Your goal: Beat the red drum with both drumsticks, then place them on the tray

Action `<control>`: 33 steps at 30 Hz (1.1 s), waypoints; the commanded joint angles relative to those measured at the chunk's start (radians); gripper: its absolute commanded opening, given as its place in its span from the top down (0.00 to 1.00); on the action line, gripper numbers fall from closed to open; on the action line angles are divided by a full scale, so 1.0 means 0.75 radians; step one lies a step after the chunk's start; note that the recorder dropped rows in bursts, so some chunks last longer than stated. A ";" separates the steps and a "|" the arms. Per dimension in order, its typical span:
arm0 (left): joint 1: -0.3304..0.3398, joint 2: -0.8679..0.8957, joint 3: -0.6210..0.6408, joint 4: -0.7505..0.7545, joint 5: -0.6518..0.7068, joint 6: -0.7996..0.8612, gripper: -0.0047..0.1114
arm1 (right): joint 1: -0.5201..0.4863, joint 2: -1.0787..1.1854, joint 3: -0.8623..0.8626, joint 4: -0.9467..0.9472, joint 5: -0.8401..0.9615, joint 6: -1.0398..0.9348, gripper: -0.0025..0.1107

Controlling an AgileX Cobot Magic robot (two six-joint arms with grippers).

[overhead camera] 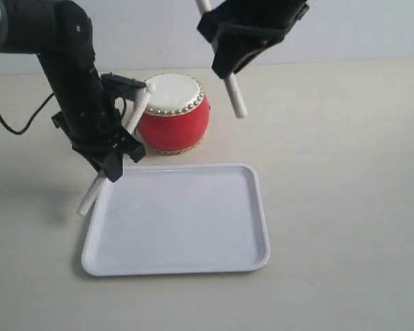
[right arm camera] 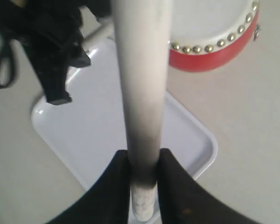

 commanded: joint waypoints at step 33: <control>-0.010 0.042 -0.023 0.007 0.087 0.010 0.96 | 0.002 -0.271 -0.007 0.060 0.012 -0.070 0.98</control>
